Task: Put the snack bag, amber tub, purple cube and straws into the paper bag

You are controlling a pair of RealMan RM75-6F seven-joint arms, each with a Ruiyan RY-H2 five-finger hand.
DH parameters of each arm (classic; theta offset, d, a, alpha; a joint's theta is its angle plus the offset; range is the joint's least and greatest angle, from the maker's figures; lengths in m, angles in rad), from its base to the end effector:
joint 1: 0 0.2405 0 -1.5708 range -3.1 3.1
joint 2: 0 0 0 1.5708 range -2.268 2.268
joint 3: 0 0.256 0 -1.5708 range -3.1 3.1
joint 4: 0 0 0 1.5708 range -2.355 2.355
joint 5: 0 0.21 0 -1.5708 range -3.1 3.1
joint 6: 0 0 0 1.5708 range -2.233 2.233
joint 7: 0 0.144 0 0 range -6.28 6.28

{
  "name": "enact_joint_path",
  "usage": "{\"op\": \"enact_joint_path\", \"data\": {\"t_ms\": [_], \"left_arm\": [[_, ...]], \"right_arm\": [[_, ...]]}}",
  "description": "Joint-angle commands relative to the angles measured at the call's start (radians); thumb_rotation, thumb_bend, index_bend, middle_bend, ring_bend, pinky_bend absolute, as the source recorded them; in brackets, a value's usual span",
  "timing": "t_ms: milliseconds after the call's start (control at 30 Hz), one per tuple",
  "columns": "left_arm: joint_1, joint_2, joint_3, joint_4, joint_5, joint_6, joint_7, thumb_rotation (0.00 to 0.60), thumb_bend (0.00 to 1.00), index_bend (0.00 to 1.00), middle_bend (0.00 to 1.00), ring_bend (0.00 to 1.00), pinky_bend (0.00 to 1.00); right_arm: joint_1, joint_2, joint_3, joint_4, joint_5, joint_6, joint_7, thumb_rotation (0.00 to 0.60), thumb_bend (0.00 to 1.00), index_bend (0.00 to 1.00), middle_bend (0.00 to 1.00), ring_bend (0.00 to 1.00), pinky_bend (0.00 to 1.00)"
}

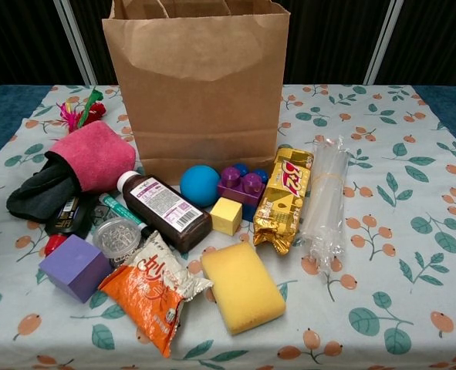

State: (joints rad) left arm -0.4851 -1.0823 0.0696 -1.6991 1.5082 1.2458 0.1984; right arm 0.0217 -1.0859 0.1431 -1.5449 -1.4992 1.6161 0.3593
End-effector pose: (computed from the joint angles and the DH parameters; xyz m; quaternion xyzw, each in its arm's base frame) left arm -0.2354 0.2576 0.1163 -0.7658 -0.2849 -0.3391 0.4662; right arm -0.3206 -0.1780 0.2073 0.4895 -0.4007 0.5188 0.5750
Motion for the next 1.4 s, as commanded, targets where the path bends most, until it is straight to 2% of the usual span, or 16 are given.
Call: {"op": "enact_joint_path", "data": {"t_ms": [33, 300, 600, 833, 1033, 1400], "left_arm": [[0.009, -0.014, 0.029, -0.041, 0.073, -0.014, -0.015, 0.600, 0.21, 0.32, 0.35, 0.30, 0.36], [-0.014, -0.037, 0.104, -0.049, 0.281, -0.063, 0.002, 0.600, 0.22, 0.34, 0.37, 0.31, 0.38], [-0.061, -0.066, 0.138, -0.022, 0.396, -0.130, -0.025, 0.600, 0.22, 0.34, 0.37, 0.31, 0.38], [-0.077, -0.147, 0.098, 0.070, 0.367, -0.157, -0.034, 0.600, 0.22, 0.35, 0.37, 0.31, 0.37], [-0.079, -0.188, 0.109, 0.134, 0.364, -0.183, -0.032, 0.600, 0.22, 0.37, 0.38, 0.31, 0.37], [-0.072, -0.236, 0.114, 0.191, 0.366, -0.163, -0.046, 0.600, 0.22, 0.38, 0.39, 0.31, 0.38]], "right_arm": [[-0.007, 0.047, 0.011, -0.074, 0.008, 0.011, -0.049, 0.600, 0.00, 0.31, 0.27, 0.13, 0.16], [-0.011, 0.062, 0.014, -0.093, 0.025, 0.002, -0.043, 0.600, 0.00, 0.31, 0.27, 0.13, 0.16], [-0.006, 0.066, 0.018, -0.103, 0.047, -0.019, -0.055, 0.600, 0.00, 0.31, 0.27, 0.13, 0.16], [-0.001, 0.062, 0.025, -0.111, 0.057, -0.024, -0.077, 0.600, 0.00, 0.31, 0.25, 0.13, 0.16], [-0.003, 0.066, 0.030, -0.109, 0.068, -0.025, -0.070, 0.600, 0.00, 0.31, 0.25, 0.13, 0.16], [-0.003, 0.063, 0.029, -0.095, 0.076, -0.037, -0.060, 0.600, 0.00, 0.31, 0.25, 0.13, 0.16]]}}
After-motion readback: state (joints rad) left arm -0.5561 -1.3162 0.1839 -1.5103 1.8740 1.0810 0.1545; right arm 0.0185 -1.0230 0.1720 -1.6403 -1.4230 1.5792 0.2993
